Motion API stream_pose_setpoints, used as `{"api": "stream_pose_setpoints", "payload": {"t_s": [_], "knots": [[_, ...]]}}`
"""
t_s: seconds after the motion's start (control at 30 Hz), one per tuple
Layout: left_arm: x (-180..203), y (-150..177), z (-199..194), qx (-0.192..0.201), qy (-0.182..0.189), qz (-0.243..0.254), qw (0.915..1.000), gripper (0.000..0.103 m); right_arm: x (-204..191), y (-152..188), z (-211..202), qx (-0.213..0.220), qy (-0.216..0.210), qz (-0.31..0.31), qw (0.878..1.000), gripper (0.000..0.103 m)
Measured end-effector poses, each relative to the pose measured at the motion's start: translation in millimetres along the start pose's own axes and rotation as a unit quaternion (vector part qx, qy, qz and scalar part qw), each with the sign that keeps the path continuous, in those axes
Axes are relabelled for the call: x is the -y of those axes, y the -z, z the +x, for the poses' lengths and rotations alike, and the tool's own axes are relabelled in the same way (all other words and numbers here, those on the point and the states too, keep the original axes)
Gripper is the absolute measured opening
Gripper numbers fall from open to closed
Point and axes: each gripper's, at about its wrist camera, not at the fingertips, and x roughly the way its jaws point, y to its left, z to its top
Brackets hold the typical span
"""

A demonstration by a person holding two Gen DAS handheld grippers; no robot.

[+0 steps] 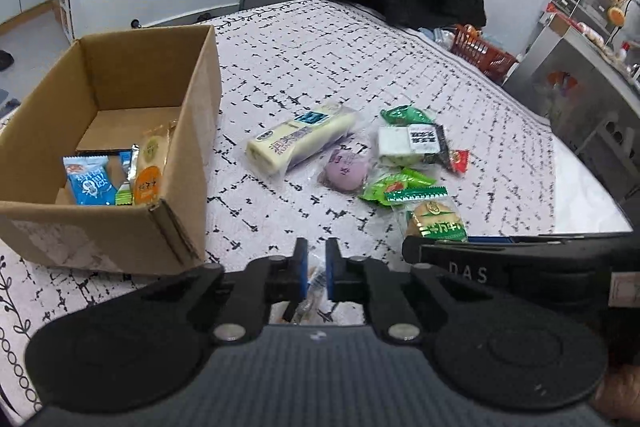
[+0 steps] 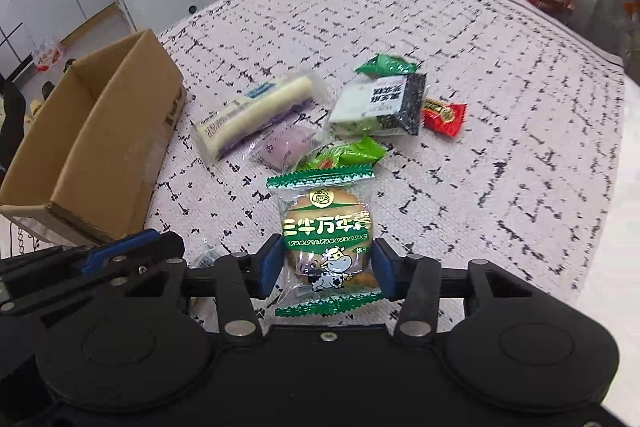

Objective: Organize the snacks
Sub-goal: 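Close the left gripper on the clear stick pack and lift both packs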

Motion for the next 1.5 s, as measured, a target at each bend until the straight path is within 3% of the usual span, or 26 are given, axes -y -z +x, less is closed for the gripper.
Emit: {"api": "stream_pose_setpoints", "payload": {"t_s": [0.27,0.37,0.43,0.5,0.93,1.13,1.2,1.3,1.5], "knots": [[-13,9,0,-0.004,0.021,-0.011,0.9997,0.010,7,7,-16,0.007,0.017,0.031,0.999,0.047],[-15,10,2,-0.004,0.020,-0.006,0.9998,0.027,11,9,-21,0.019,0.020,0.045,0.999,0.047],[-17,10,2,-0.003,0.021,-0.012,0.9997,0.047,13,10,-20,0.018,0.018,0.054,0.998,0.047],[-17,11,2,0.003,0.022,-0.015,0.9996,0.049,14,11,-20,0.018,0.018,0.055,0.998,0.047],[-3,23,20,-0.006,0.024,-0.002,0.9997,0.049,26,16,-12,0.013,0.001,0.081,0.997,0.047],[3,32,32,-0.026,-0.001,0.028,0.9993,0.048,30,16,-8,0.011,-0.011,0.090,0.996,0.047],[4,34,34,-0.027,-0.010,0.037,0.9989,0.043,30,15,-7,0.010,-0.015,0.090,0.996,0.047],[5,35,34,-0.028,-0.028,0.046,0.9982,0.019,29,15,-7,0.010,-0.018,0.086,0.996,0.047],[6,24,21,-0.022,-0.020,0.042,0.9987,0.018,27,12,-15,0.020,-0.024,0.083,0.996,0.047]]}}
